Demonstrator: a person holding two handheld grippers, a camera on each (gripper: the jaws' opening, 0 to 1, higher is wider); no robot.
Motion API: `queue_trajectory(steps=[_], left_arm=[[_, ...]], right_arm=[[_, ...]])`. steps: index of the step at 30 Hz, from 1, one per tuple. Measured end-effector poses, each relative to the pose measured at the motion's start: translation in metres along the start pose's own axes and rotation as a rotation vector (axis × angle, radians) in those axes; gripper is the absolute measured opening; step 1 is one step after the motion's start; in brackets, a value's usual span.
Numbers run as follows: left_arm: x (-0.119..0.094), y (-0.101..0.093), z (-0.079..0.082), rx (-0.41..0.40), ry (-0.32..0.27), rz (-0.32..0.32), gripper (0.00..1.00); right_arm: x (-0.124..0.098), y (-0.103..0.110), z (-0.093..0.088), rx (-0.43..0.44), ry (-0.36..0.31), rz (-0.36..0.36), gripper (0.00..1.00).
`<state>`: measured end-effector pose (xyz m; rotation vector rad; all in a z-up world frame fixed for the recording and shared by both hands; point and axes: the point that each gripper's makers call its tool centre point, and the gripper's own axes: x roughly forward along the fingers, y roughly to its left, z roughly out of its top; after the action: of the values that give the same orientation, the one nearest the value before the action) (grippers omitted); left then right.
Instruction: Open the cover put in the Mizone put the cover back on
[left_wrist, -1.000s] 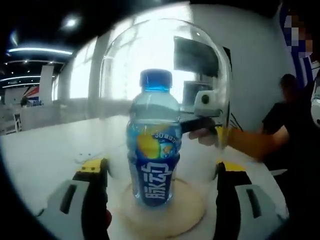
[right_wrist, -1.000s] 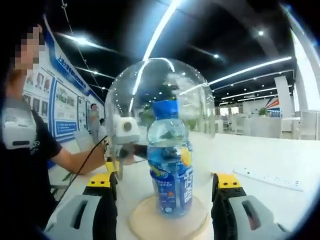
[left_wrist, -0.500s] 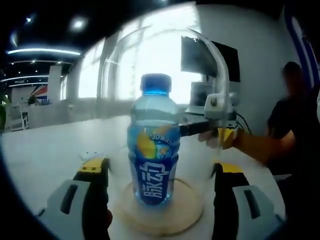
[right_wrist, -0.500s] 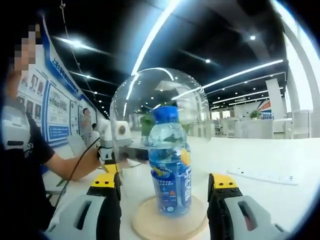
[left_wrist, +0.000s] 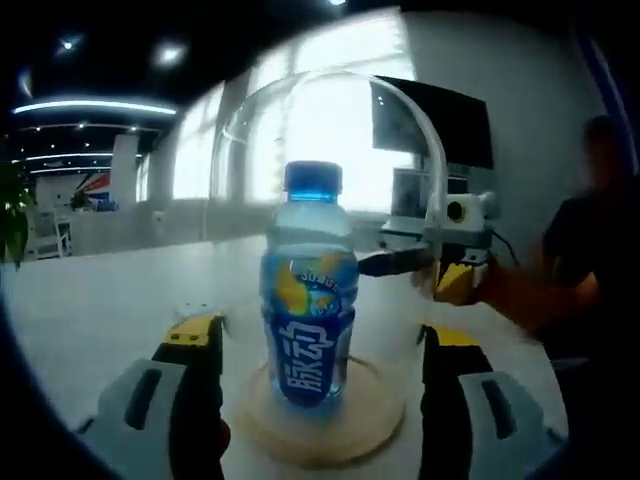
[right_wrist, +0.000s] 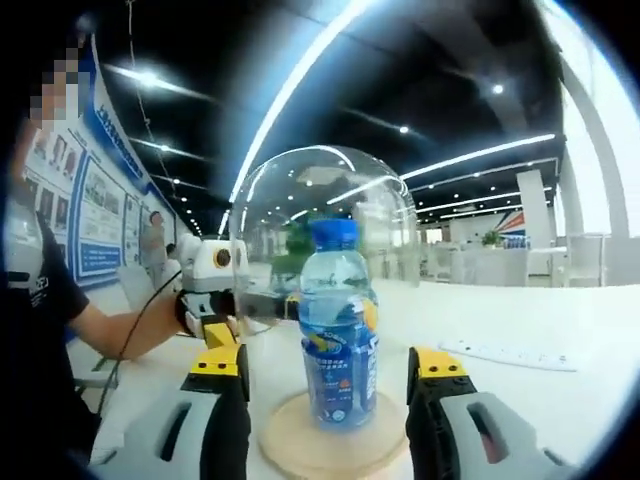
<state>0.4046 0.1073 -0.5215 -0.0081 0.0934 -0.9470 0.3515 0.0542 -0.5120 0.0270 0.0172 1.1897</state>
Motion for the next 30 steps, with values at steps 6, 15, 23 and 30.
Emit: queue_trajectory(steps=[6, 15, 23, 30], left_arm=[[-0.009, -0.003, -0.001, -0.015, -0.017, 0.025, 0.66], [-0.024, -0.011, -0.005, -0.021, -0.038, 0.031, 0.64], [-0.040, -0.010, -0.006, -0.037, -0.084, 0.084, 0.62], [-0.053, -0.010, -0.007, -0.043, -0.112, 0.125, 0.58]], right_arm=[[0.000, 0.002, 0.002, -0.043, 0.012, -0.037, 0.53], [-0.005, 0.003, 0.002, -0.052, -0.005, -0.071, 0.47], [-0.010, 0.004, 0.007, -0.033, -0.046, -0.110, 0.36], [-0.018, 0.008, 0.000, -0.078, -0.021, -0.141, 0.31]])
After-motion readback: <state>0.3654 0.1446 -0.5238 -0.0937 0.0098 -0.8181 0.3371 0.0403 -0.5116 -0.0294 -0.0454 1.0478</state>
